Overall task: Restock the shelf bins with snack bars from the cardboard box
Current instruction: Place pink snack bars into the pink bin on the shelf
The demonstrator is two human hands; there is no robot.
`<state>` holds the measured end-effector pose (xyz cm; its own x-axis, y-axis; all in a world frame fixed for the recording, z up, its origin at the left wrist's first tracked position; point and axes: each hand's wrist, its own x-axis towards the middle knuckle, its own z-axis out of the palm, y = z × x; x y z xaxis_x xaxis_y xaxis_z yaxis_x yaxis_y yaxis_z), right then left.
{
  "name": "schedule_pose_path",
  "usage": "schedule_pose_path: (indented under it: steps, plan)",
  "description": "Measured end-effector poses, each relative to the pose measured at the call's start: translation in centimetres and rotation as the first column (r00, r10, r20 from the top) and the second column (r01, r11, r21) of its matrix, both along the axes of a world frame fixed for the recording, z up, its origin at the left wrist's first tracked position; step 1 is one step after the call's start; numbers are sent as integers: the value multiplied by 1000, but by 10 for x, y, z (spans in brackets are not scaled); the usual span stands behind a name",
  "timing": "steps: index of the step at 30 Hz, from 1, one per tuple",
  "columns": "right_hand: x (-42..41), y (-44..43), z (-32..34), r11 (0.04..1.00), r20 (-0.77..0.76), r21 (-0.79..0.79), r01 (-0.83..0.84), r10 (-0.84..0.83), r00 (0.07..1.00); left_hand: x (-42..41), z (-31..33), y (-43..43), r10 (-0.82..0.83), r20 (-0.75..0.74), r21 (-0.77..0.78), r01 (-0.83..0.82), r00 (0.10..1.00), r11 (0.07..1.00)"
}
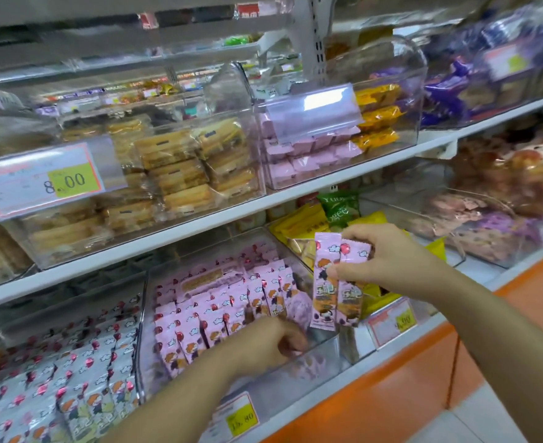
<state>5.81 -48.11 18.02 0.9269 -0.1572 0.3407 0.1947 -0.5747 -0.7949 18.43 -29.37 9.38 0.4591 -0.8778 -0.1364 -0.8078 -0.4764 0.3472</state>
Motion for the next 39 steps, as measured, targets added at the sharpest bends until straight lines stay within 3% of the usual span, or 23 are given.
schedule_pose_path:
  steps: [6, 15, 24, 39]
  plan:
    - [5, 3, -2, 999, -37, -42, 17, -18, 999, 4, -9, 5, 4, 51, 21, -5, 999, 1000]
    - [6, 6, -1, 993, -81, -92, 75, -83, 993, 0, 17, 23, 110, 179, -226, -68, 978, 972]
    - [8, 13, 1, 990, -112, -110, 84, -96, 989, -6, 19, 26, 192, 381, -196, -124, 904, 973]
    - [12, 11, -5, 978, -110, -164, 128, -147, 983, -6, 15, 28, 258, 240, -207, -210, 936, 955]
